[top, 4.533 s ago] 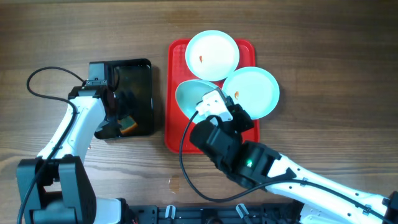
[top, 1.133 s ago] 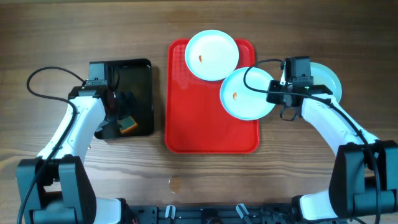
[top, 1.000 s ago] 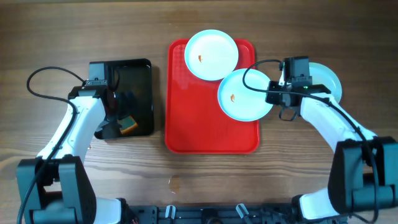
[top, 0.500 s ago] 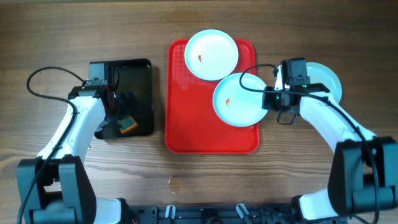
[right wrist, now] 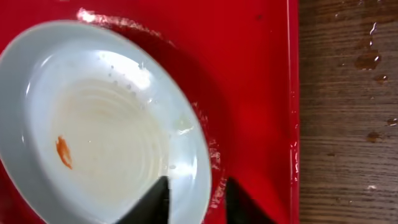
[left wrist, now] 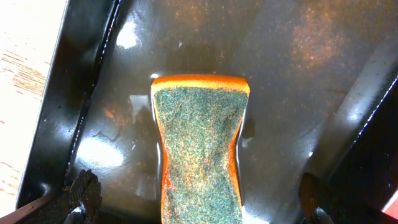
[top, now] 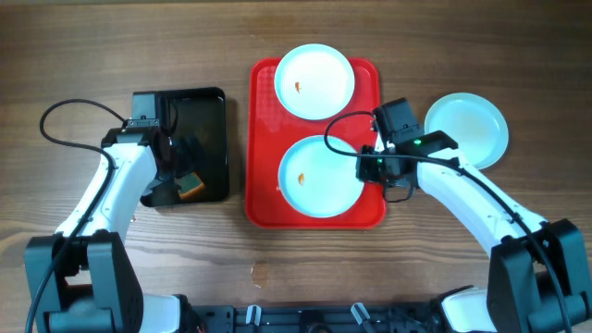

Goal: Clean dirty plates on tray and stack at the side

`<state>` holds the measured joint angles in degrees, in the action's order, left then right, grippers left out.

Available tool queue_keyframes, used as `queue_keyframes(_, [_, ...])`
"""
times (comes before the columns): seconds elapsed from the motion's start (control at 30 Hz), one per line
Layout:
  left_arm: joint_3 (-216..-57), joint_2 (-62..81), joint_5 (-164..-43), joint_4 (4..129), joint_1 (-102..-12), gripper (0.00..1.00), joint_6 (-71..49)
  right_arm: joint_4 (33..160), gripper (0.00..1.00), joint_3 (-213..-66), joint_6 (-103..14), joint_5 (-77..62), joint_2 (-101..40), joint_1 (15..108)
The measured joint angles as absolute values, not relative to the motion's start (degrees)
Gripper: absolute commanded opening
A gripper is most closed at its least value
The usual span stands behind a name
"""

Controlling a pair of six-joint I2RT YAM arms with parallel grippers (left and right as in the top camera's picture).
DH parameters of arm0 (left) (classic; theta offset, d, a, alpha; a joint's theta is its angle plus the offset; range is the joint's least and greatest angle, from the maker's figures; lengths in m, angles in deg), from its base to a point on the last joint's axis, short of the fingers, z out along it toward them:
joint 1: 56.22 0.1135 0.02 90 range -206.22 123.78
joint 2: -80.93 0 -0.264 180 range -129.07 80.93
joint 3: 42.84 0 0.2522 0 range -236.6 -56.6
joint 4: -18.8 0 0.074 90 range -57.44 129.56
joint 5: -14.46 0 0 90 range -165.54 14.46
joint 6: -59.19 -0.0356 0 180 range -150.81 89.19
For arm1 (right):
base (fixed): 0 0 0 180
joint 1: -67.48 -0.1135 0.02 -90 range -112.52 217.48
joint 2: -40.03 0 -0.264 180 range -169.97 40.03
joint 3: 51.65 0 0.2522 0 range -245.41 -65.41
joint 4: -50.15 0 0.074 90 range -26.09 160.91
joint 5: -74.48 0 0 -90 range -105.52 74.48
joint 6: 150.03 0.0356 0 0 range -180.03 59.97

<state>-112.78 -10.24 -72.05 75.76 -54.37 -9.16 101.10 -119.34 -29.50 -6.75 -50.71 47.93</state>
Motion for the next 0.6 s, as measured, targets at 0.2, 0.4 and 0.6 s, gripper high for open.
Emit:
queue_keyframes(0.2, [-112.78, -10.24, -72.05, 75.56, -54.37, 1.00, -9.16, 95.94, 0.33, -119.34, -33.77, -8.10, -50.71, 47.91])
queue_keyframes(0.4, [-112.78, -10.24, -76.34, 74.77, -54.31, 1.00, -8.02, 94.96, 0.31, -119.34, -45.87, -7.03, -50.78, 47.93])
queue_keyframes(0.6, [-112.78, -10.24, -86.37, 77.51, -54.33, 0.96, -6.45, 93.85, 0.29, -119.34, -51.32, -1.70, -54.95, 47.91])
